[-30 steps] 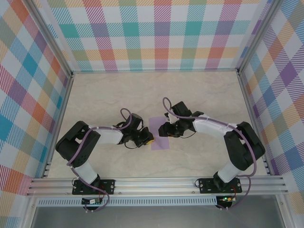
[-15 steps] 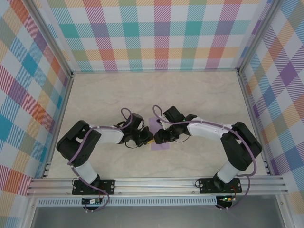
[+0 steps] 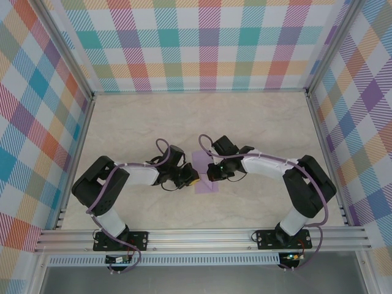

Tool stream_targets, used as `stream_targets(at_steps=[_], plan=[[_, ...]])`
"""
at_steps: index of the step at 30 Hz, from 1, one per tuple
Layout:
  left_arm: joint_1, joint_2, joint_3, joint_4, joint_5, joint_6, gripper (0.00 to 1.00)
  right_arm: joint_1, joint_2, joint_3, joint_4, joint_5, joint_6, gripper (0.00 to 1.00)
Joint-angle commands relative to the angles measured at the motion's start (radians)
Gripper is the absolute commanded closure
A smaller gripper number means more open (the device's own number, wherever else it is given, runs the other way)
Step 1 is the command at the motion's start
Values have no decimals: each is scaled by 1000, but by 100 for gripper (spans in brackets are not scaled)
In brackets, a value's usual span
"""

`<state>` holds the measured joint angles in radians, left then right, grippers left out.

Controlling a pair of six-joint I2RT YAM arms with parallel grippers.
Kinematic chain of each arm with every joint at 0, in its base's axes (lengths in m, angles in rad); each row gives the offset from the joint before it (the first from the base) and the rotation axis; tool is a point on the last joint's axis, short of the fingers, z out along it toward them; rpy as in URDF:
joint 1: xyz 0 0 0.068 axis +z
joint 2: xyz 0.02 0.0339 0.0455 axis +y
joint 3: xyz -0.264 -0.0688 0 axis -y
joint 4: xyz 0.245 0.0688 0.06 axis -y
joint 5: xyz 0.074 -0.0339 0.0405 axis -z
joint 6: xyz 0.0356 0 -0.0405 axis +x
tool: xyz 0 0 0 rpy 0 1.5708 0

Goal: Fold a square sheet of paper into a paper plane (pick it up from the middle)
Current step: Fold the triangle a second time at the center of the table.

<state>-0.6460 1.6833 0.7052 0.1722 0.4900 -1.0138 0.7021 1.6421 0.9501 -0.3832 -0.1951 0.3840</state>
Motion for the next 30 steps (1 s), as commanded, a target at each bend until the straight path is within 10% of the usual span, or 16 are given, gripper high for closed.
stream_targets(at_steps=[1,30], plan=[[-12,-57,20,46,22,9,90,-18,20,30,-18,32,10,97],[-40,62,113,67,26,15,86,-50,104,81,-57,66,-11,96]])
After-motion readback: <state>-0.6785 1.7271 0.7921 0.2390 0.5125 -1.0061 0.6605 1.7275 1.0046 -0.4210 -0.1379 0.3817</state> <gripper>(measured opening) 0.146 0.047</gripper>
